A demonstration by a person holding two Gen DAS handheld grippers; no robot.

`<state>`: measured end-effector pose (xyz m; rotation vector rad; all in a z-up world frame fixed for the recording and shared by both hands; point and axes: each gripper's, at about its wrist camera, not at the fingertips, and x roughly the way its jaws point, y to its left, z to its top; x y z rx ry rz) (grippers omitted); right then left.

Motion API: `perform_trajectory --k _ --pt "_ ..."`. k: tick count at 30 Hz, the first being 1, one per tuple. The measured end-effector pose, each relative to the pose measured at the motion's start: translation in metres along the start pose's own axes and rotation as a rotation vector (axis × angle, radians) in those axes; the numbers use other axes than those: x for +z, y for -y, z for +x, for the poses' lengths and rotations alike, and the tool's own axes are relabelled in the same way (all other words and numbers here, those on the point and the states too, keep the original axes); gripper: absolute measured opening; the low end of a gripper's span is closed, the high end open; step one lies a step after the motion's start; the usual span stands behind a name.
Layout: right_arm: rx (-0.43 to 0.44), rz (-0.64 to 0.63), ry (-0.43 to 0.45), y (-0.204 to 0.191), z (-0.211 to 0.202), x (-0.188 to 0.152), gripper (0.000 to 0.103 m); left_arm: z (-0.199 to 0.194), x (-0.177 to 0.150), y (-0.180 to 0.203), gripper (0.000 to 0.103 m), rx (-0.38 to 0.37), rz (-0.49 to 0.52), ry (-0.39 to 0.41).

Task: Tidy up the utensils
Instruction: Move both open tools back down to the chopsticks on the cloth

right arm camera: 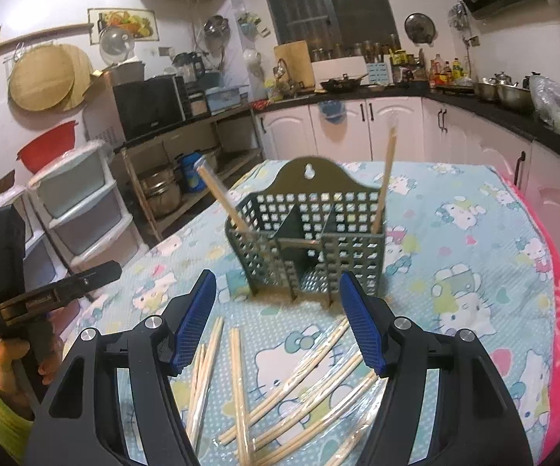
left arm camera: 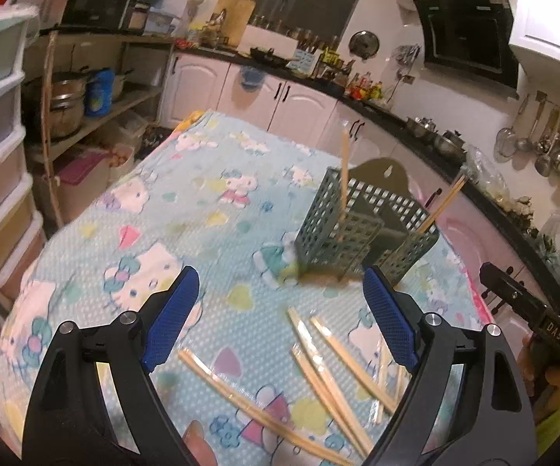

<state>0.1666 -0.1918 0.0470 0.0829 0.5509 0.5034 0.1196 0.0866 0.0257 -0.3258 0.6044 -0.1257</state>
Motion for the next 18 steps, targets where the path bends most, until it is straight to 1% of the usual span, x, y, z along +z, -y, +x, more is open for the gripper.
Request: perform_trajectory --k 9,12,14,15,17,18 --pt "0.034 -0.043 -0.078 -0.013 0.024 -0.013 0.064 0.005 -0.027 -0.021 0.077 0.049 -0.043 -0.068" --pt "0.048 -0.062 -0.109 -0.018 0.034 -0.015 0.063 0.007 -0.036 -0.027 0.077 0.046 -0.058 -0.096" --pt "0.057 -0.072 -0.131 -0.020 0.041 -0.017 0.060 0.009 -0.041 -0.032 0.077 0.042 -0.075 -0.114" --pt "0.061 -0.079 -0.144 -0.021 0.046 -0.018 0.059 0.011 -0.044 -0.033 0.076 0.040 -0.082 -0.123" --pt "0.061 -0.088 -0.164 -0.023 0.052 -0.020 0.057 0.014 -0.050 -0.037 0.069 0.026 -0.102 -0.144" --pt "0.064 -0.092 -0.178 -0.024 0.057 -0.021 0.055 0.015 -0.053 -0.039 0.068 0.018 -0.112 -0.158"
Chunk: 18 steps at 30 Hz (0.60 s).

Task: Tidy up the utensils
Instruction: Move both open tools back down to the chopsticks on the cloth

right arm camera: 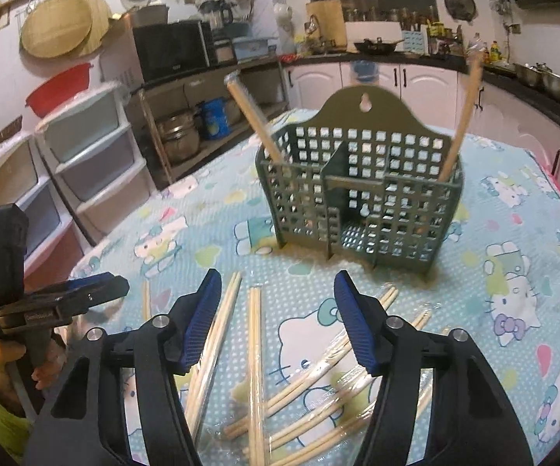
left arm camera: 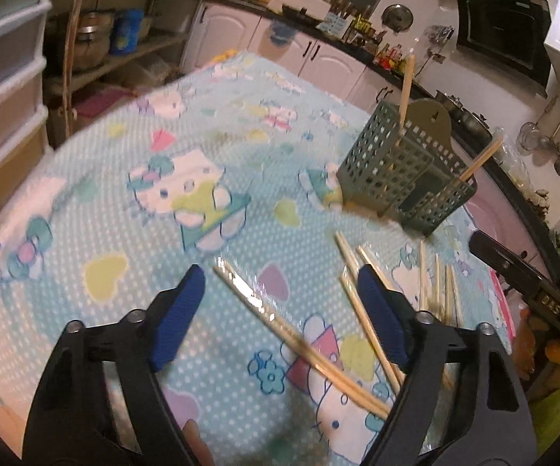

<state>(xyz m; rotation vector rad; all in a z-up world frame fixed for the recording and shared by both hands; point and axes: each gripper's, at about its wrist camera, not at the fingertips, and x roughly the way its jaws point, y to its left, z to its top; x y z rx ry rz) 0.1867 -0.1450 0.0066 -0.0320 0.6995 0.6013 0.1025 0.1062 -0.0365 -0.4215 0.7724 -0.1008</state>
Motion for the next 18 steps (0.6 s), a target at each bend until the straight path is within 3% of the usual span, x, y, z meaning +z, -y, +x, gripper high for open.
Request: perform_trajectory --k 8,18 --pt "0.009 -0.030 -0.080 -0.006 0.028 -0.002 0.041 0.018 -0.010 -0.013 0.047 -0.041 -0.068 -0.078" --pt "0.020 -0.066 -0.198 -0.007 0.066 -0.003 0.030 0.036 0.005 -0.026 0.044 -0.040 -0.124 -0.083"
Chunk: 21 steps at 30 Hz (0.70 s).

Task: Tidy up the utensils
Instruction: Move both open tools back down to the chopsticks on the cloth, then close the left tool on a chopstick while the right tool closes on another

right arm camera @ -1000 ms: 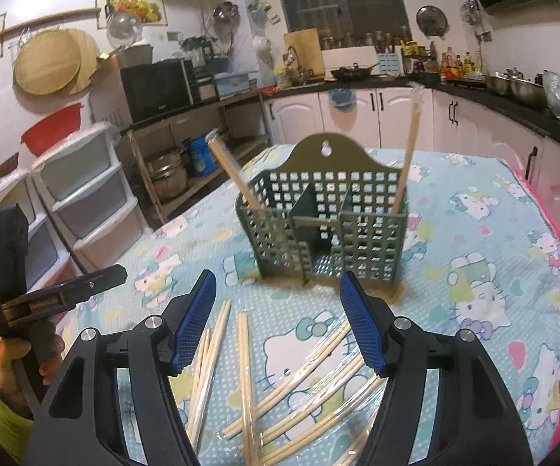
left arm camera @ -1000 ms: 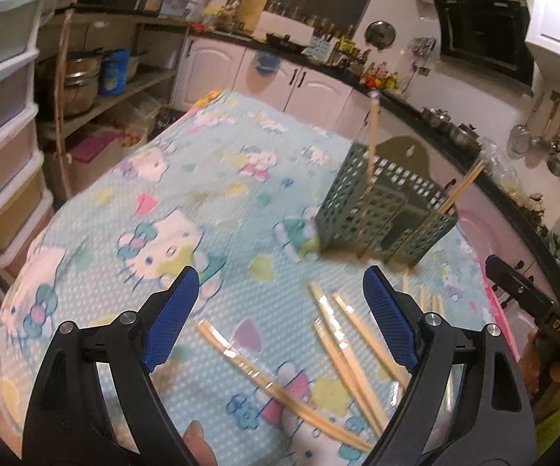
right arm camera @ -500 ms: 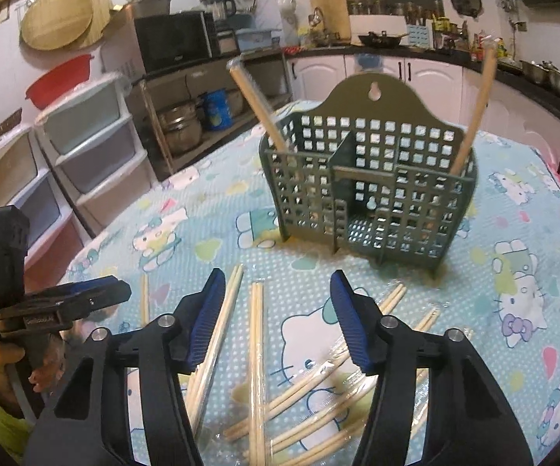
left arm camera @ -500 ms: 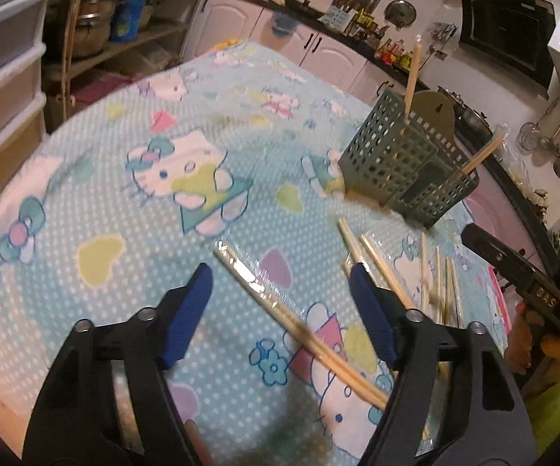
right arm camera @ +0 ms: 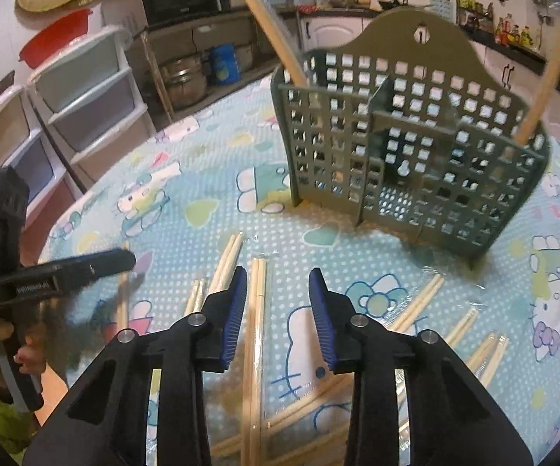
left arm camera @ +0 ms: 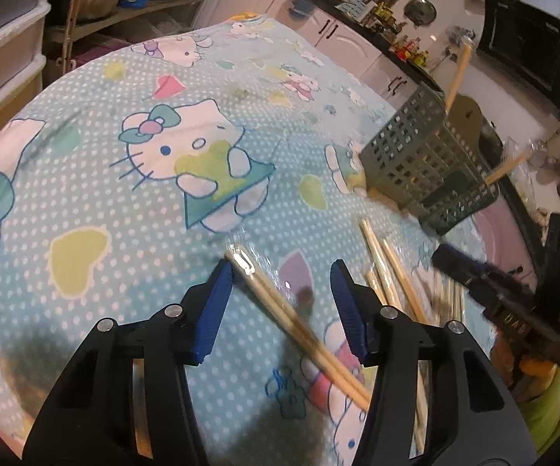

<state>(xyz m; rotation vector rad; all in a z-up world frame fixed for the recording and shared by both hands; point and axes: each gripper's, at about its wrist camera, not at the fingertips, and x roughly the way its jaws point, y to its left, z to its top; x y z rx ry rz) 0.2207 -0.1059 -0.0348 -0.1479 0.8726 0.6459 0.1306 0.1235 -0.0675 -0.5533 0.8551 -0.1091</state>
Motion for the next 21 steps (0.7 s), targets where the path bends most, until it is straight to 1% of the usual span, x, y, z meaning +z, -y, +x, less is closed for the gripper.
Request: perform_trajectory --k 4,6,8,9,11,13,18,21 --pt "0.004 -0.023 -0.035 -0.003 0.015 0.005 0.029 0.005 0.009 -0.003 0.044 0.002 -0.020 0.001" --pt "0.009 -0.036 -0.056 -0.006 0.023 0.008 0.029 0.008 0.013 -0.003 0.039 0.018 -0.019 0.001" --pt "0.008 -0.052 -0.072 -0.009 0.029 0.010 0.029 0.010 0.016 -0.004 0.030 0.041 -0.021 -0.001" --pt "0.006 -0.058 -0.077 -0.012 0.033 0.012 0.029 0.011 0.018 -0.006 0.028 0.047 -0.021 -0.002" --pt "0.002 -0.066 -0.095 -0.014 0.040 0.013 0.029 0.013 0.022 -0.008 0.023 0.058 -0.023 -0.001" --pt "-0.002 -0.068 -0.114 -0.015 0.047 0.014 0.029 0.015 0.024 -0.010 0.020 0.062 -0.023 -0.002" --pt "-0.010 -0.077 -0.126 -0.020 0.056 0.018 0.028 0.016 0.029 -0.013 0.020 0.061 -0.033 -0.010" --pt "-0.013 -0.076 -0.129 -0.021 0.058 0.021 0.020 0.018 0.033 -0.011 0.020 0.070 -0.032 -0.016"
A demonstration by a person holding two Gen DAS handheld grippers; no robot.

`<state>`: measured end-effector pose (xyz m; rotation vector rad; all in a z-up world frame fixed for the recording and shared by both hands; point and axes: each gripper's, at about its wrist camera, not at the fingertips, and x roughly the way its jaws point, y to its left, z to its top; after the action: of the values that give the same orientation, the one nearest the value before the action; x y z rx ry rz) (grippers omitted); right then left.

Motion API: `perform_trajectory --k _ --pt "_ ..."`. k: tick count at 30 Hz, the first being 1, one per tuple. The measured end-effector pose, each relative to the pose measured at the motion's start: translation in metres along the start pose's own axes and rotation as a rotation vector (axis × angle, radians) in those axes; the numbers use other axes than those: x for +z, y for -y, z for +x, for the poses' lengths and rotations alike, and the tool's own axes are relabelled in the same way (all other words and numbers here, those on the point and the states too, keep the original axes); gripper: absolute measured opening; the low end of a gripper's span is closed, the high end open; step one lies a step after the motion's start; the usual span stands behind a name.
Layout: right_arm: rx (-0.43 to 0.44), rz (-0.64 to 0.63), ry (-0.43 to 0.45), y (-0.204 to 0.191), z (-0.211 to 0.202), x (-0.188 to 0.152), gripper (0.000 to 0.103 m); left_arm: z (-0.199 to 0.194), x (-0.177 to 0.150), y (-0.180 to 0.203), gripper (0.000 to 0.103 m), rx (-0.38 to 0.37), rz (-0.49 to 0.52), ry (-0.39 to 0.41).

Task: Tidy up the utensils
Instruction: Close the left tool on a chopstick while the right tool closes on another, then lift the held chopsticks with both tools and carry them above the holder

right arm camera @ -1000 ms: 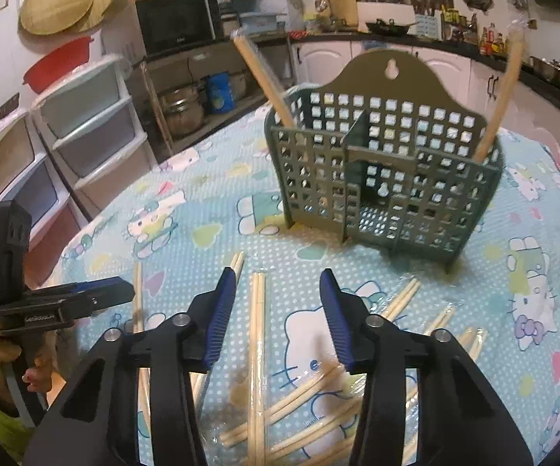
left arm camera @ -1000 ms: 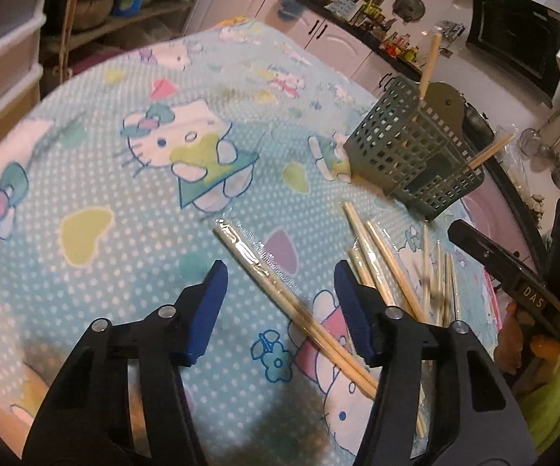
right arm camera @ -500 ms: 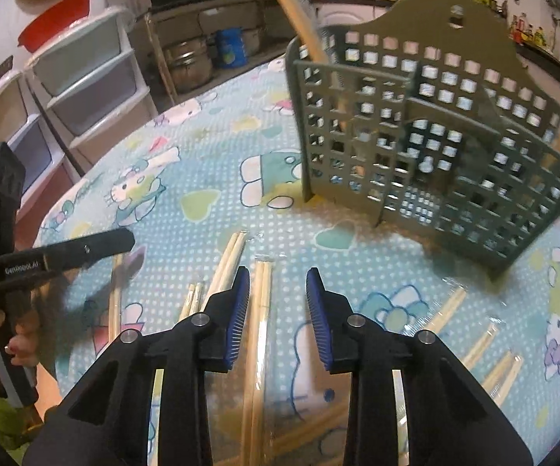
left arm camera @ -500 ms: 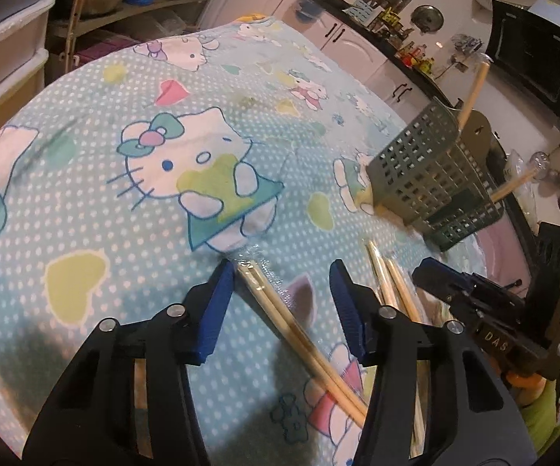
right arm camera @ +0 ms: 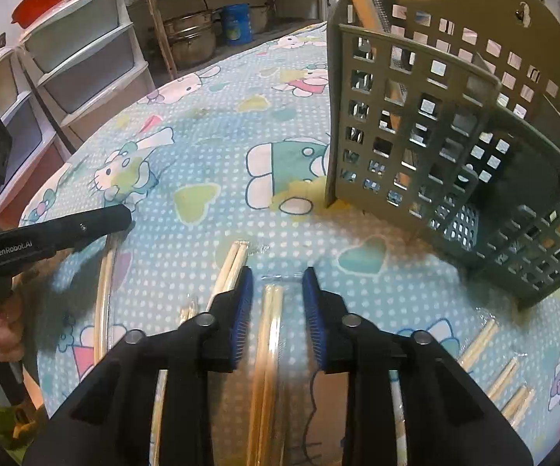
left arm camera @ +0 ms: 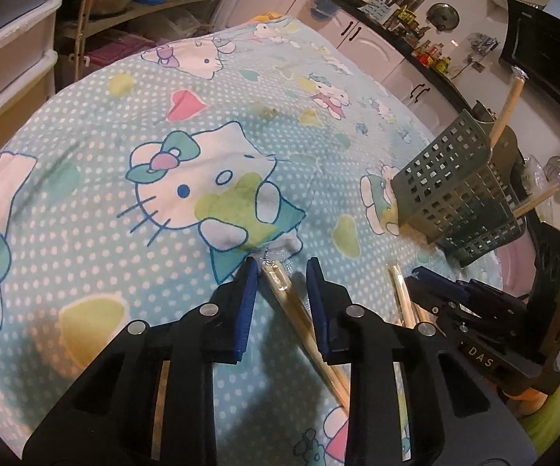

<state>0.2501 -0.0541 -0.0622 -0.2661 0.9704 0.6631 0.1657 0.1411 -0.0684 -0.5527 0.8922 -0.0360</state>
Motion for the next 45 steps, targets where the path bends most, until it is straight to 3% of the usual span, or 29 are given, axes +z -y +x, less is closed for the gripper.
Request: perform_trajectory --k 5,12,17,21,37,45 --pt "-0.002 0.007 0.007 -0.002 0.001 0.006 0.008 0.005 0.006 0.003 0.020 0.018 0.004 0.002" --pt "0.010 0.045 0.075 0.009 -0.021 0.005 0.007 0.011 0.014 0.007 0.019 0.050 0.027 0.001" --pt "0.009 0.061 0.143 0.012 -0.046 0.002 0.006 0.014 0.020 0.010 0.006 0.095 0.061 0.001" --pt "-0.002 0.063 0.201 0.016 -0.069 0.000 0.006 0.010 0.023 0.012 0.005 0.103 0.068 0.011" --pt "-0.040 0.137 0.435 0.053 -0.161 -0.012 0.003 -0.084 0.031 0.088 0.001 -0.056 0.195 0.246" --pt "-0.061 0.169 0.529 0.065 -0.201 -0.021 0.003 -0.109 0.035 0.128 0.001 -0.133 0.256 0.305"
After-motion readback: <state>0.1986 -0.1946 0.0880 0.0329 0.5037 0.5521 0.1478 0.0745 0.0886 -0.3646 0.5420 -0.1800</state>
